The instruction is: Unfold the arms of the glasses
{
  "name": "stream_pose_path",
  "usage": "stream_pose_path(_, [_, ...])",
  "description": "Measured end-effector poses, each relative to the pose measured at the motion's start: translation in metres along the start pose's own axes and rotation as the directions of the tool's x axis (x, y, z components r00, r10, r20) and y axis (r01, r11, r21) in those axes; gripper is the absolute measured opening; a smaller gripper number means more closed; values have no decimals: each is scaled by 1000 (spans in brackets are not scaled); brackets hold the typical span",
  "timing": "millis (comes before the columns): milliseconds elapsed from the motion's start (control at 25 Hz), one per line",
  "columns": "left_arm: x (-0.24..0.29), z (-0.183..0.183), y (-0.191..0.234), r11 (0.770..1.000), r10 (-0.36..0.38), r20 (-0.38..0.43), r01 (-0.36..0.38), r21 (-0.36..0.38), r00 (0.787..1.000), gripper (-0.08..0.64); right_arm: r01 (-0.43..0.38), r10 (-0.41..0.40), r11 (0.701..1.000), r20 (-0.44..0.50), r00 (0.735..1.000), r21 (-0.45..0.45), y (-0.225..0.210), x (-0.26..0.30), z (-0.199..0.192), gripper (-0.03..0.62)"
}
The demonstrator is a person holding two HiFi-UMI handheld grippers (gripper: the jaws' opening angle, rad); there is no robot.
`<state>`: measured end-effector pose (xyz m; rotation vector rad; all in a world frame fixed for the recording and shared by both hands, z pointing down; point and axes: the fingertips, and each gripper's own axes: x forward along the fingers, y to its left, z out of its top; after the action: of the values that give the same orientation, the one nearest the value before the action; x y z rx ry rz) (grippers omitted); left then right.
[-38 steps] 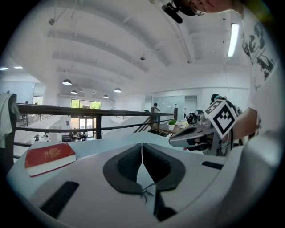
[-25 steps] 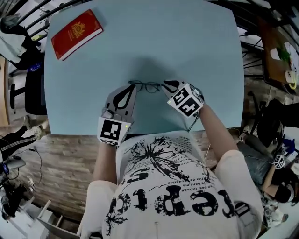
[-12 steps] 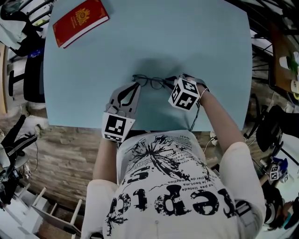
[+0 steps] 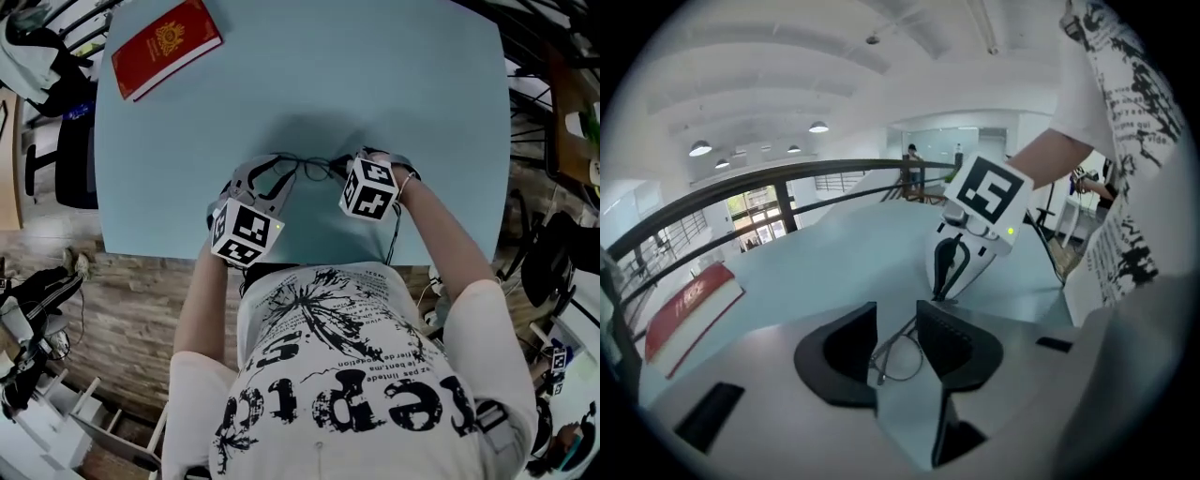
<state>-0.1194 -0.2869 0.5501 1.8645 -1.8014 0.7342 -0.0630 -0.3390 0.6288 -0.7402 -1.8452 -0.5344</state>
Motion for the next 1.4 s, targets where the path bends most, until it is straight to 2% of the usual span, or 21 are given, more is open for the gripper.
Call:
stream_pose_path(80, [11, 1, 2, 995, -31, -66, 37, 91, 997, 133, 4, -4, 1000, 5, 1000, -2, -1, -3, 0, 43])
stream_pose_path(160, [22, 0, -1, 973, -79, -144, 108, 203, 986, 133, 5, -5, 1000, 11, 1000, -1, -1, -5, 1, 43])
stream_pose_path(200, [26, -2, -4, 951, -102, -188, 151, 268, 977, 133, 5, -5, 1000, 14, 1000, 1, 0, -4, 2, 43])
stream_pose_path(280, [35, -6, -10, 892, -133, -274, 236, 386, 953, 133, 1, -1, 1000, 17, 1000, 5, 0, -4, 3, 41])
stream_pose_path(360, [42, -9, -18, 833, -157, -337, 308, 460, 928, 133, -3, 3, 1000, 16, 1000, 7, 1, -5, 1, 41])
stream_pose_path(600, [63, -12, -37, 690, -194, -448, 446, 570, 873, 121, -20, 19, 1000, 13, 1000, 20, 3, -8, -5, 41])
stream_pose_path(680, [69, -12, -42, 658, -204, -459, 469, 590, 864, 99, -25, 25, 999, 15, 1000, 26, 3, -8, -4, 41])
stream_pose_path(880, [76, -16, -54, 610, -239, -486, 519, 599, 841, 69, -38, 38, 999, 12, 999, 32, 4, -7, -5, 41])
stream_pose_path(1040, [79, -16, -52, 614, -242, -475, 512, 601, 846, 40, -47, 46, 998, 16, 999, 50, 3, -7, -6, 41])
stream_pose_path(1200, [78, -15, -54, 607, -253, -450, 503, 616, 856, 37, -54, 52, 995, 29, 998, 79, 4, -8, -8, 40])
stream_pose_path(1400, [74, -11, -60, 598, -296, -405, 498, 628, 865, 37, -68, 69, 995, -2, 998, 77, 9, -5, -12, 40])
